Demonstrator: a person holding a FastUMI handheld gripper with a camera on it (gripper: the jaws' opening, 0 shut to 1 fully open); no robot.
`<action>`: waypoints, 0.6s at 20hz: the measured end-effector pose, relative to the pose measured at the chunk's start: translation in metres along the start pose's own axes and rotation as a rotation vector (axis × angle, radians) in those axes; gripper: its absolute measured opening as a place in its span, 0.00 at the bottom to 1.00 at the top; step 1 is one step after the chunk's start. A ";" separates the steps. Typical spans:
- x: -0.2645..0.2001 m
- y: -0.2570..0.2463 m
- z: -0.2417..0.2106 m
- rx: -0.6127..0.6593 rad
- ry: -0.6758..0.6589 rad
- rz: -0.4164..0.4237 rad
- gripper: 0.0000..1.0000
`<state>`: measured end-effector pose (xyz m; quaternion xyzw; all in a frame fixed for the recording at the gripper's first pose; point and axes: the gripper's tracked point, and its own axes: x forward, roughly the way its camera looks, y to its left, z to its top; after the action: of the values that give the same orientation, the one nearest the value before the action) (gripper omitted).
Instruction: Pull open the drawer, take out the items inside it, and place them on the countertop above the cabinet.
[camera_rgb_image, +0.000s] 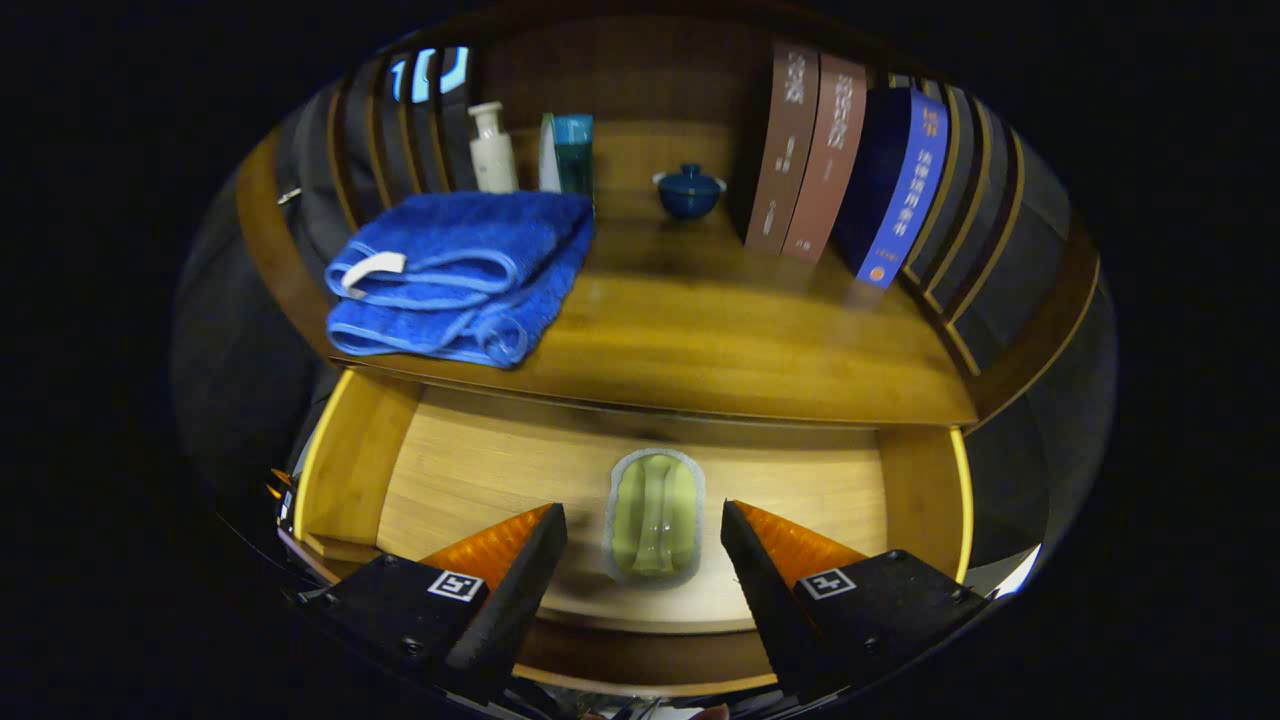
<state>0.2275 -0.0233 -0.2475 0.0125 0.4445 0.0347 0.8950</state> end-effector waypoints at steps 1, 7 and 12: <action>0.013 -0.002 -0.005 0.005 0.024 -0.019 0.97; 0.049 -0.015 -0.023 0.040 0.107 -0.083 0.50; 0.051 -0.010 -0.024 0.028 0.105 -0.025 0.17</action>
<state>0.2397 -0.0297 -0.3029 0.0176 0.4916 0.0180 0.8705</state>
